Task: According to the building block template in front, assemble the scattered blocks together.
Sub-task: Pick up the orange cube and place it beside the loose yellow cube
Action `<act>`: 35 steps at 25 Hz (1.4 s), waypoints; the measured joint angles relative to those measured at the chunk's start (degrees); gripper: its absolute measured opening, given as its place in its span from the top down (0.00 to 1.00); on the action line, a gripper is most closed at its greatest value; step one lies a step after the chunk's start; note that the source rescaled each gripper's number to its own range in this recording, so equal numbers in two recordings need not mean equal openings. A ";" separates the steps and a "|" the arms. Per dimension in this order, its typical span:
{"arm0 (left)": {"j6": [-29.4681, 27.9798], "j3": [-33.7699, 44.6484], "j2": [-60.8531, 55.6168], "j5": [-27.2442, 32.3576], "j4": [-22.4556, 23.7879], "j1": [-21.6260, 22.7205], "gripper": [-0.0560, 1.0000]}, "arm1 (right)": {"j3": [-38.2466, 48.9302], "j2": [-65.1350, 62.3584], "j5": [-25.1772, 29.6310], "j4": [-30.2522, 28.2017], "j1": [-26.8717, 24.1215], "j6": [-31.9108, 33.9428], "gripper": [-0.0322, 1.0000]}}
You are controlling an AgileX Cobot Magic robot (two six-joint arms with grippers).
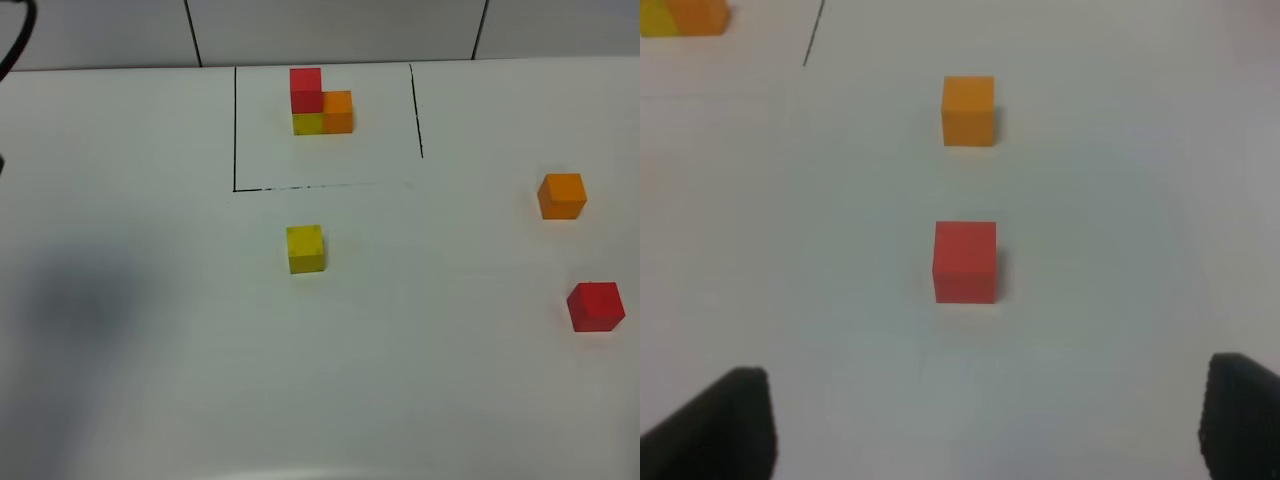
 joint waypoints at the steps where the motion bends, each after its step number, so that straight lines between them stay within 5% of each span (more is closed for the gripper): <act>1: -1.12 2.45 -2.65 -0.14 0.80 0.00 0.07 | 0.00 0.00 0.00 0.00 0.00 0.00 0.26; 8: -4.66 12.88 -19.91 -0.74 -0.40 0.00 0.07 | 0.00 0.00 0.00 0.00 0.00 0.00 0.26; 15: -4.67 22.05 -37.36 -0.22 -8.09 0.00 0.07 | 0.00 0.00 0.00 0.10 0.00 0.00 0.26; 26: 3.24 38.41 -58.95 -4.21 -18.81 0.00 0.09 | 0.00 0.00 0.00 0.22 0.00 0.00 0.26; 35: 4.87 42.23 -66.52 -4.79 -19.33 0.00 0.12 | 0.00 0.00 0.00 0.32 0.00 0.00 0.26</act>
